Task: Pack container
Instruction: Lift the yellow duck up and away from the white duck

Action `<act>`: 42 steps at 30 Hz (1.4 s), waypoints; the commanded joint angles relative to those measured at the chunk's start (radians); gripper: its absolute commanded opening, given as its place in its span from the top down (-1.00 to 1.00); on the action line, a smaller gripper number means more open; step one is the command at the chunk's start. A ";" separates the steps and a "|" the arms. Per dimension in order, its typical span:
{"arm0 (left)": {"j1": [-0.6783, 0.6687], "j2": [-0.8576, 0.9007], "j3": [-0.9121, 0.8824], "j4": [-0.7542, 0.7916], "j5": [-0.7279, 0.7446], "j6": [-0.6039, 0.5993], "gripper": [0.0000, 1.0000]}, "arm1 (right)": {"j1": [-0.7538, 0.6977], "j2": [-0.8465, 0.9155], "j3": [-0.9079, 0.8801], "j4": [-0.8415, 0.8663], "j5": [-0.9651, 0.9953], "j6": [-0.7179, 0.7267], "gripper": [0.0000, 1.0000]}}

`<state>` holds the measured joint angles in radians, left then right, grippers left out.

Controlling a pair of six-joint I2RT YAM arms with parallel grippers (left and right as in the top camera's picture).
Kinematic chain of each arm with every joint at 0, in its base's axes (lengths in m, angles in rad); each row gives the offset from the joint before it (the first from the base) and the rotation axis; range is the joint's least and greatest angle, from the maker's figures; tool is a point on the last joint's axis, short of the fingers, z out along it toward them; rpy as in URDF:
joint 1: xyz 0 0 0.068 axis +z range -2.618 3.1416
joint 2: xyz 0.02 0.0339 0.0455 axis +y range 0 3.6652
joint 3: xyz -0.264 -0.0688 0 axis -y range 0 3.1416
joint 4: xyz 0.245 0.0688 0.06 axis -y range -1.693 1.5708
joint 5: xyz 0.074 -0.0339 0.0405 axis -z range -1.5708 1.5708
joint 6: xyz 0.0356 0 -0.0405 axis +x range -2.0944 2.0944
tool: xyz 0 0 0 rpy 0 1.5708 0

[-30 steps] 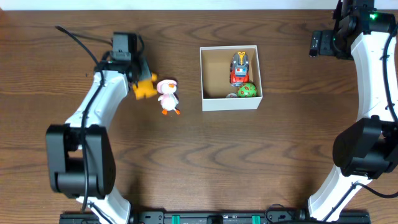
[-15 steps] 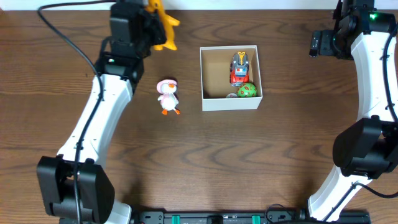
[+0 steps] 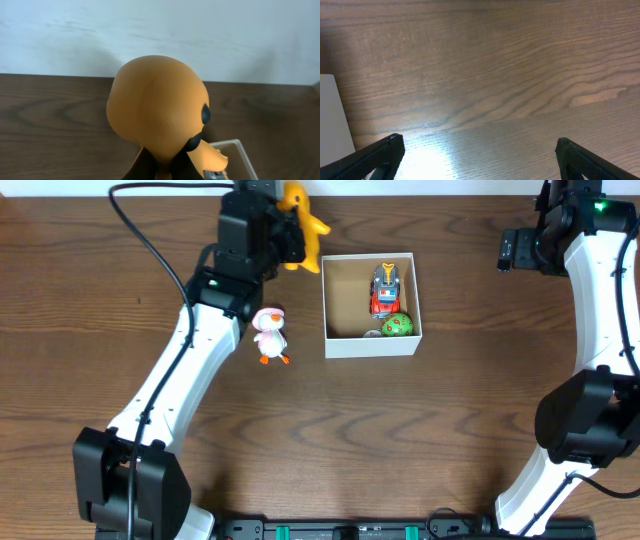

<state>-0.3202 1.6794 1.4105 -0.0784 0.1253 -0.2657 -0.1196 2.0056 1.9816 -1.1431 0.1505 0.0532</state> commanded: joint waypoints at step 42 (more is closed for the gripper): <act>0.073 -0.077 0.270 -0.028 -0.021 -0.026 0.89 | -0.005 -0.005 0.017 -0.001 0.006 0.017 -0.99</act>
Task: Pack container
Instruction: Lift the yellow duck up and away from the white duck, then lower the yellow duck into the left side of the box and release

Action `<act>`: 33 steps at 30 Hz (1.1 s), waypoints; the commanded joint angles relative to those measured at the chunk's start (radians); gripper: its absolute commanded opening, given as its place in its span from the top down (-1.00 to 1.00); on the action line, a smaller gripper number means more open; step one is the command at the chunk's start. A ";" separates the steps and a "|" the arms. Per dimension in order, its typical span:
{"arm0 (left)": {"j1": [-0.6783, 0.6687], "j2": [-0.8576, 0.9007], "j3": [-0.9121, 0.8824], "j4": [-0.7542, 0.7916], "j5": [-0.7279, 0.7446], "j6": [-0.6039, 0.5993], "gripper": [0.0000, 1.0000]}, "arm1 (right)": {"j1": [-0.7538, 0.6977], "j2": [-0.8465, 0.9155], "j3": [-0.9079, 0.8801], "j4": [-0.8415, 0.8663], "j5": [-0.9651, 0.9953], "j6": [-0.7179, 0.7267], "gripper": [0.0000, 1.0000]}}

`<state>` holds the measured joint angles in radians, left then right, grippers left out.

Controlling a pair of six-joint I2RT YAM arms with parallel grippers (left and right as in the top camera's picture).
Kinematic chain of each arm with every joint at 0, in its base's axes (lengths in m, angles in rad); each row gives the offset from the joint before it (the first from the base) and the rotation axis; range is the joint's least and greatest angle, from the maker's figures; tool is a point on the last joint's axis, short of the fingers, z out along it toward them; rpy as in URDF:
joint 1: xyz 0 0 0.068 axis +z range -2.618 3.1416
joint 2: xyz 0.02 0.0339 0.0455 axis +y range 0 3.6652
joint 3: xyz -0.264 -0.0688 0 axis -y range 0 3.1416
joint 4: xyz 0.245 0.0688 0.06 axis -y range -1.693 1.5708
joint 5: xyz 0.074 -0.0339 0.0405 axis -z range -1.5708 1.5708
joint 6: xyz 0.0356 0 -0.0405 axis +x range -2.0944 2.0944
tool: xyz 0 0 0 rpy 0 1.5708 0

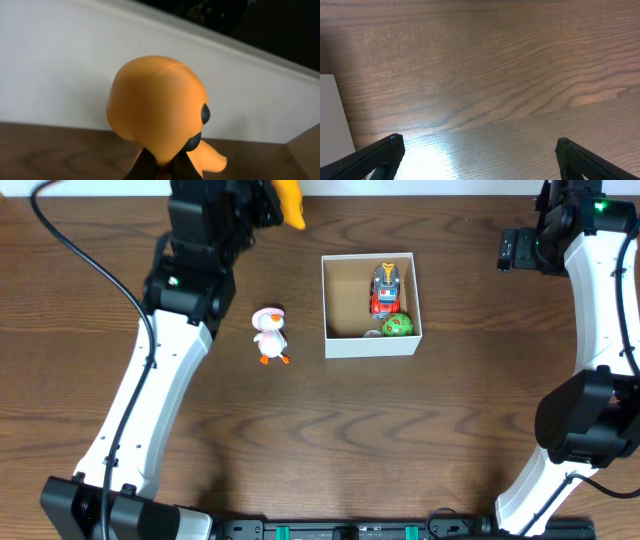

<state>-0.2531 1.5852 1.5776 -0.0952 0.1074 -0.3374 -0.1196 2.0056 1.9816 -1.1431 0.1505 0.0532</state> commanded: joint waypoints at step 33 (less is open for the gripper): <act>-0.174 0.432 0.407 -0.668 -0.067 0.297 0.89 | -0.006 -0.005 0.017 -0.001 0.006 0.017 -0.98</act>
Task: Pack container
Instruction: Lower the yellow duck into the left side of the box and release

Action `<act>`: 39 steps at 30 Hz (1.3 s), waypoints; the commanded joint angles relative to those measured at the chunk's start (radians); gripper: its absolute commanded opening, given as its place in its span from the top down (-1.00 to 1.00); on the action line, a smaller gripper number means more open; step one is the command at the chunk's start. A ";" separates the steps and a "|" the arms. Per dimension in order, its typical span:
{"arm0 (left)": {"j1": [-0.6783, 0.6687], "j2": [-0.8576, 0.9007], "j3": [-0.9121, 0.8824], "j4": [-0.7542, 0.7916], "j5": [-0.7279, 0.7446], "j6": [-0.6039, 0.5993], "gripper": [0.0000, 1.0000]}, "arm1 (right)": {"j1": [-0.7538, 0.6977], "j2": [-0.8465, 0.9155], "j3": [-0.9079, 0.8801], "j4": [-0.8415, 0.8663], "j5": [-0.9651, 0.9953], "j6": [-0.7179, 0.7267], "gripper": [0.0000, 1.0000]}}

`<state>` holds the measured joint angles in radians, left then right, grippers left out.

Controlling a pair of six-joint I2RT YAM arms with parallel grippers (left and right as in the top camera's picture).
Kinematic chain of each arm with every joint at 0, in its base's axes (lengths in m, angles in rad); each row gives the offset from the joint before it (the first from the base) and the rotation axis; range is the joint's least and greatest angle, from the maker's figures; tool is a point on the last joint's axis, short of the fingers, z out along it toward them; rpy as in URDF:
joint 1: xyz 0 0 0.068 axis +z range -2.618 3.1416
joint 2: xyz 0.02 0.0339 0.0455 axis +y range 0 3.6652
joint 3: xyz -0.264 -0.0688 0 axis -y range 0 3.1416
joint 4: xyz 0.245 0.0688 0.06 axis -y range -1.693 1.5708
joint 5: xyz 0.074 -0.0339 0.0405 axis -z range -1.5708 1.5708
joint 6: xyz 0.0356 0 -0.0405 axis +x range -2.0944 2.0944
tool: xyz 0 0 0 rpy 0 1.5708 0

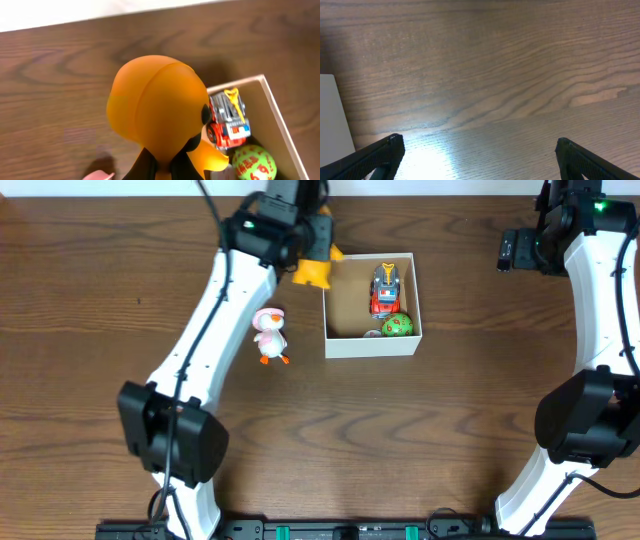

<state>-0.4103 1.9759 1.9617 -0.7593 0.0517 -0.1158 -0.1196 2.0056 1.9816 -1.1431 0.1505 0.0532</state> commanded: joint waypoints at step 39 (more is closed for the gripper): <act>-0.039 0.166 0.019 0.064 0.199 -0.044 0.89 | -0.005 -0.005 0.017 -0.001 0.006 0.017 -0.98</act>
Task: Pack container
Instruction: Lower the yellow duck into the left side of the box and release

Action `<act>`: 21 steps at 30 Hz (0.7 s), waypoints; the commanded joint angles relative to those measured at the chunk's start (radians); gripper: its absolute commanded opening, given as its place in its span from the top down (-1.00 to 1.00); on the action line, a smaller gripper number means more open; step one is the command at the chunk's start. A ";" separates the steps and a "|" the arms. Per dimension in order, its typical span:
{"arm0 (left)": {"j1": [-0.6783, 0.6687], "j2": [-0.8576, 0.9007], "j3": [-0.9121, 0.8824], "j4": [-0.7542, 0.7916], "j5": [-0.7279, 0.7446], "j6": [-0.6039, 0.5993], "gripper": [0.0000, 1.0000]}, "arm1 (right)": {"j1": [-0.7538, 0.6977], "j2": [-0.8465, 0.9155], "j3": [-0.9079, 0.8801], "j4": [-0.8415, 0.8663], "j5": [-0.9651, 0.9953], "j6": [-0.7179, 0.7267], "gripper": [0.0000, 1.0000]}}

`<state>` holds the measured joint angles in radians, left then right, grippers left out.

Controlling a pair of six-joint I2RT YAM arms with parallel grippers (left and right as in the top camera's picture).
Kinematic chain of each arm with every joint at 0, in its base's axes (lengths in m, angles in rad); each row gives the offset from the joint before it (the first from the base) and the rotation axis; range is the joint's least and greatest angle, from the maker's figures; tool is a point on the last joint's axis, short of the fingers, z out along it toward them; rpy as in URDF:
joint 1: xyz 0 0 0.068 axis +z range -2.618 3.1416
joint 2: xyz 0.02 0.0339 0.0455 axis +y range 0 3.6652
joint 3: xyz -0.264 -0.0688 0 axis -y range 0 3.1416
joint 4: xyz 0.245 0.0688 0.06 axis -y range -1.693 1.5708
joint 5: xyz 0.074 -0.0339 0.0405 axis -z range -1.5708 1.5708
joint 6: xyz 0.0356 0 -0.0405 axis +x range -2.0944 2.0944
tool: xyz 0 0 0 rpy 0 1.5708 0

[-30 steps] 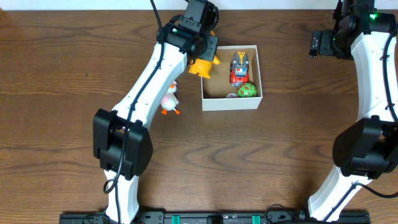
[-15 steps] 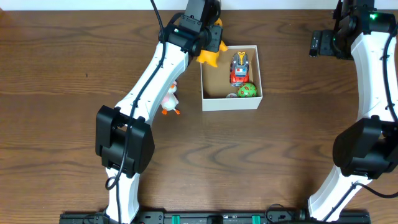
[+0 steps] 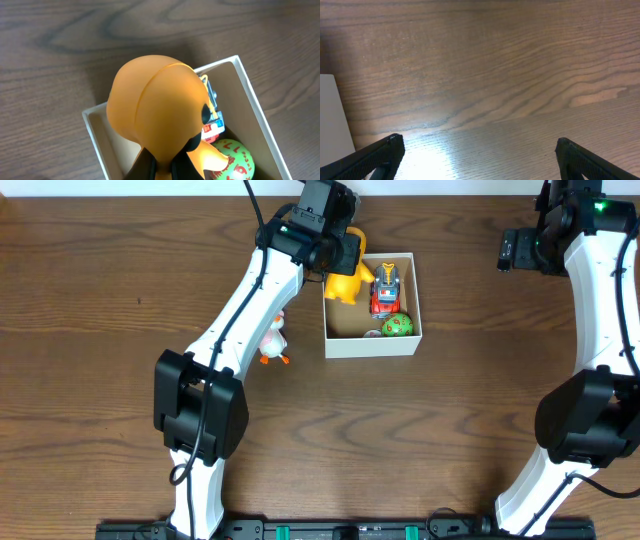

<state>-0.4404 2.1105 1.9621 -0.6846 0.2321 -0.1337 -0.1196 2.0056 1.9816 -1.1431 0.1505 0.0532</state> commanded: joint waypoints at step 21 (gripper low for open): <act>-0.048 0.100 0.019 -0.078 -0.148 -0.135 0.88 | -0.005 -0.005 0.017 -0.001 0.006 0.017 -0.98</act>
<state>-0.4744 2.2166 1.9621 -0.7570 0.1398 -0.2325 -0.1196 2.0056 1.9816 -1.1431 0.1505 0.0532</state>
